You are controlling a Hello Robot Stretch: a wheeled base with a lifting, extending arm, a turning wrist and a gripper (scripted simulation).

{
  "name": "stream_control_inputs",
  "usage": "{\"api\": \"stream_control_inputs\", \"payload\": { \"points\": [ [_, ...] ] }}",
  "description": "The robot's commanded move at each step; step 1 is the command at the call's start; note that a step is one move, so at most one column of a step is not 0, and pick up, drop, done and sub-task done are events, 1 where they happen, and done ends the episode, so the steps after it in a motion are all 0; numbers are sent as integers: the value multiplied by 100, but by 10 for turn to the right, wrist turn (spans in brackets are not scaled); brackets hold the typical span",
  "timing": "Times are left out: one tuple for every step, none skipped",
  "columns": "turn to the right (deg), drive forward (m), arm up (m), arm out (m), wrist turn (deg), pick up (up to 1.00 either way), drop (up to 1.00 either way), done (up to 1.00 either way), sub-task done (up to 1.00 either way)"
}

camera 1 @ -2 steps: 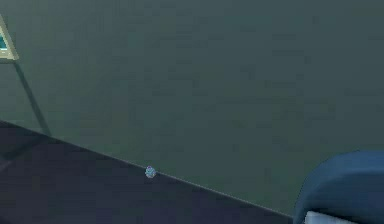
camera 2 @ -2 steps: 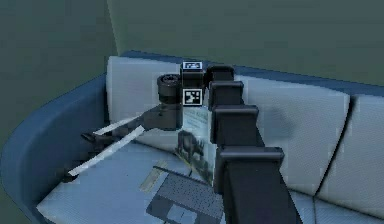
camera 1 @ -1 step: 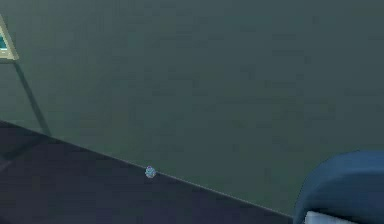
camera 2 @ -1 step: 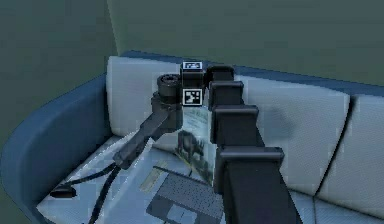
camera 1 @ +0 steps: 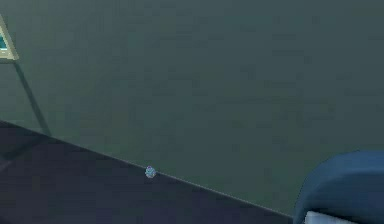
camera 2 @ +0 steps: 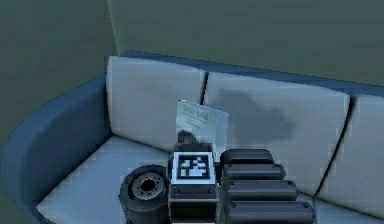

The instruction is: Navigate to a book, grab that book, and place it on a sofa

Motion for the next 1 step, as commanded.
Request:
{"api": "stream_control_inputs", "payload": {
  "points": [
    [0, 0, 0, 28, 0, 0, 0, 0, 0]
  ]
}}
